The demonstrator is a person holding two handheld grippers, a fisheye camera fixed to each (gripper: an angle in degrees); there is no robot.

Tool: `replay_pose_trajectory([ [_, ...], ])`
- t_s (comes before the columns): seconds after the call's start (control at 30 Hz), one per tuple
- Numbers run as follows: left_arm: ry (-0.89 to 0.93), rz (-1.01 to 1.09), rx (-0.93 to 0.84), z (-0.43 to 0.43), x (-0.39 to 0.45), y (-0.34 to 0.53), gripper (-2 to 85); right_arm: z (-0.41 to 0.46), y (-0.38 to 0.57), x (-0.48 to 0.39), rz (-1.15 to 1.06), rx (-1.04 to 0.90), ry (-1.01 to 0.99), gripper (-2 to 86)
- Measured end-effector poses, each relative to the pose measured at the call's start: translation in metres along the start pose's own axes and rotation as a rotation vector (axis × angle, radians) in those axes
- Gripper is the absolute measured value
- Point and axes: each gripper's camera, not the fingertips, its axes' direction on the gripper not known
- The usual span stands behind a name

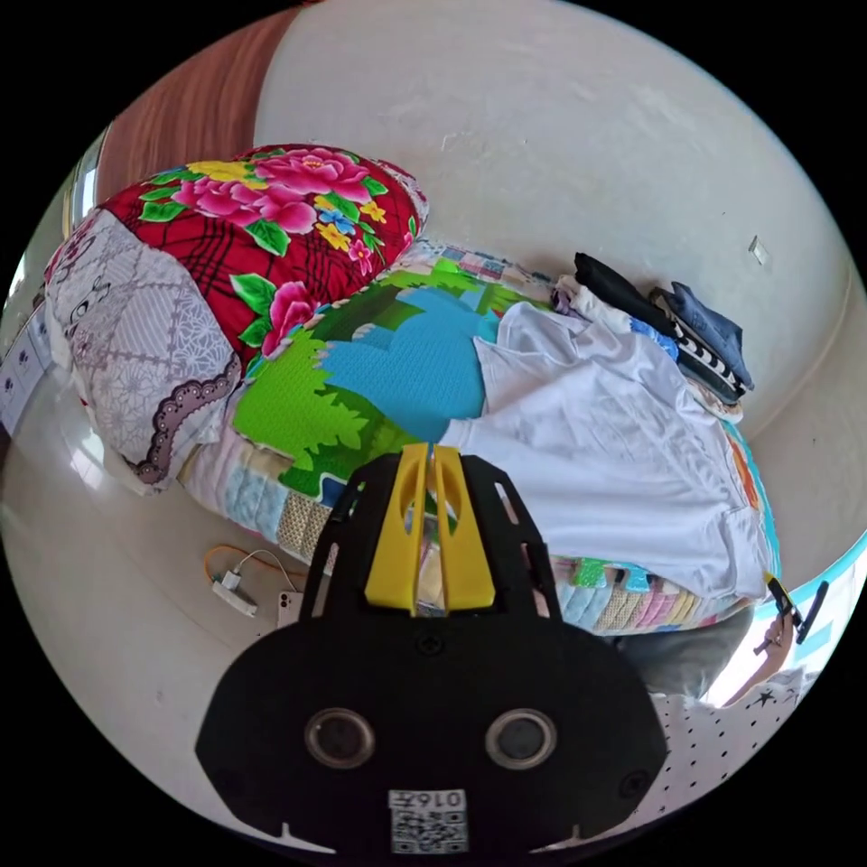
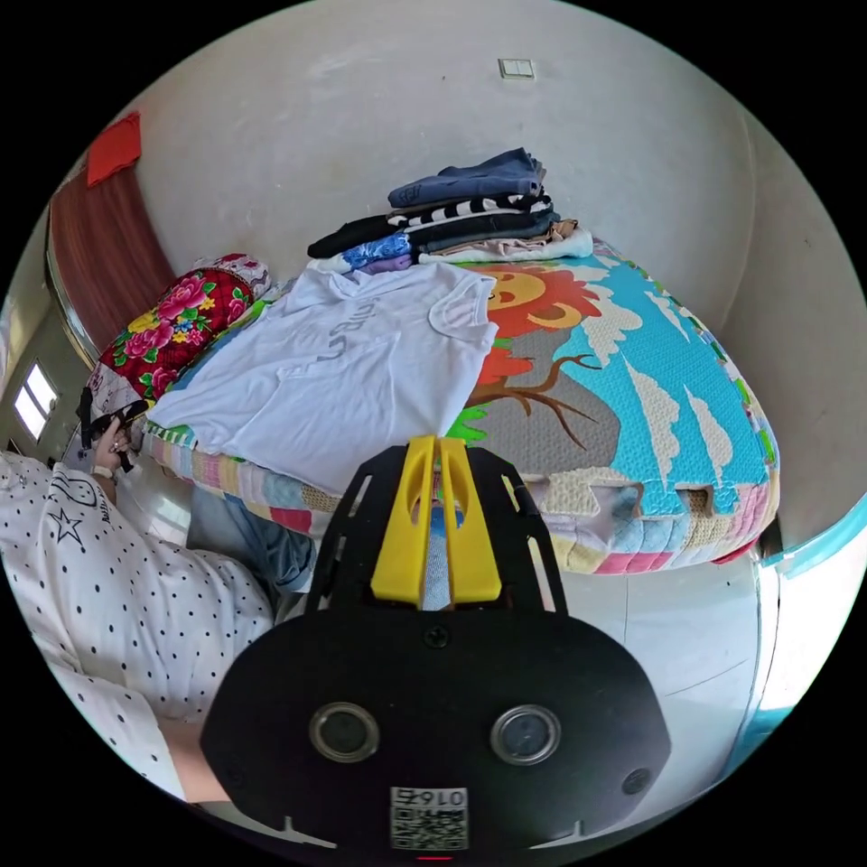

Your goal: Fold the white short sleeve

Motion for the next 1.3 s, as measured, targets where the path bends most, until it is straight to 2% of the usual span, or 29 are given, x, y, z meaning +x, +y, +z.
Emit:
replay_pose_trajectory([
  [0.1,-0.01,-0.068,0.005,-0.002,-0.016,0.0,-0.9,-0.002,0.0,0.007,0.016,-0.041,0.034,0.2],
  [0.2,0.027,-0.078,0.023,-0.006,-0.023,-0.004,-0.6,-0.006,-0.003,0.015,0.115,-0.059,0.156,0.5],
  [0.3,0.133,-0.009,-0.101,0.009,-0.025,-0.012,1.1,-0.019,-0.007,0.015,0.145,-0.026,0.248,0.7],
  [0.37,0.247,-0.014,-0.206,0.022,-0.03,-0.011,3.0,-0.028,-0.013,0.008,0.115,0.021,0.23,0.7],
  [0.4,0.283,-0.012,-0.192,0.021,-0.03,-0.009,2.2,-0.033,-0.018,0.001,0.068,0.049,0.201,0.8],
  [0.43,0.356,0.015,-0.102,0.011,-0.028,-0.004,0.7,-0.036,-0.023,-0.008,0.018,0.066,0.178,0.8],
  [0.53,0.506,0.259,0.174,-0.029,-0.002,0.016,-0.6,-0.036,-0.04,-0.027,-0.061,0.078,0.178,1.2],
  [0.6,0.565,0.379,0.244,-0.044,0.014,0.025,-0.8,-0.032,-0.053,-0.037,-0.088,0.069,0.171,1.5],
  [0.63,0.616,0.434,0.209,-0.044,0.024,0.026,-0.9,-0.029,-0.062,-0.043,-0.113,0.064,0.153,1.7],
  [0.77,0.813,0.509,-0.17,-0.002,0.051,0.026,-0.9,-0.019,-0.087,-0.064,-0.195,0.056,0.079,2.1],
  [0.83,0.732,0.516,-0.166,-0.002,0.053,0.03,-0.8,-0.016,-0.1,-0.078,-0.241,0.047,0.06,2.3],
  [0.9,0.563,0.462,-0.05,-0.017,0.042,0.03,-0.5,-0.016,-0.106,-0.086,-0.27,0.041,0.069,2.4],
  [0.97,0.363,0.261,0.113,-0.041,0.008,0.026,0.4,-0.019,-0.109,-0.089,-0.281,0.034,0.09,2.3],
  [1.03,0.29,0.156,0.146,-0.051,-0.017,0.023,3.6,-0.023,-0.112,-0.087,-0.268,0.025,0.11,2.1],
  [1.1,0.288,0.089,0.079,-0.05,-0.038,0.021,5.6,-0.025,-0.113,-0.08,-0.23,0.011,0.11,2.1],
  [1.17,0.375,0.05,-0.032,-0.041,-0.056,0.024,6.2,-0.026,-0.113,-0.074,-0.191,0.003,0.108,2.0],
  [1.23,0.511,0.042,-0.044,-0.036,-0.061,0.032,5.1,-0.026,-0.115,-0.07,-0.162,-0.001,0.096,1.9],
  [1.3,0.659,0.085,0.026,-0.039,-0.055,0.04,2.5,-0.024,-0.118,-0.071,-0.162,-0.016,0.084,1.8],
])
